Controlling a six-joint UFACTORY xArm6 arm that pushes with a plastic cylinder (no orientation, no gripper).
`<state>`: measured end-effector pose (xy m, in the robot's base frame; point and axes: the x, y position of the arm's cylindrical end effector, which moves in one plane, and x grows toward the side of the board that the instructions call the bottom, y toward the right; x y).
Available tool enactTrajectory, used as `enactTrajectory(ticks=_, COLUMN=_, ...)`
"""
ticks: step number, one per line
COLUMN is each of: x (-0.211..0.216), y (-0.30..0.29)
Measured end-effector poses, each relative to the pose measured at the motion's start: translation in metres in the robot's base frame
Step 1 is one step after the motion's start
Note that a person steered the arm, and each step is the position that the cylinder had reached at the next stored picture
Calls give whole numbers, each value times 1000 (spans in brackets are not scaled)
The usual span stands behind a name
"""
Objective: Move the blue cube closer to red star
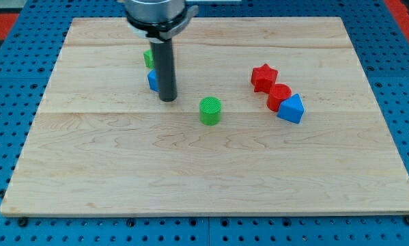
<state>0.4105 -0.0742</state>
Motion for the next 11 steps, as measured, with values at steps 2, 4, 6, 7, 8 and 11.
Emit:
enactTrajectory(ticks=2, x=0, y=-29)
enactTrajectory(ticks=4, x=-30, y=-56)
enactTrajectory(ticks=6, x=-37, y=-54)
enactTrajectory(ticks=7, x=-37, y=-14)
enactTrajectory(ticks=8, x=-37, y=27)
enactTrajectory(ticks=11, x=-37, y=97)
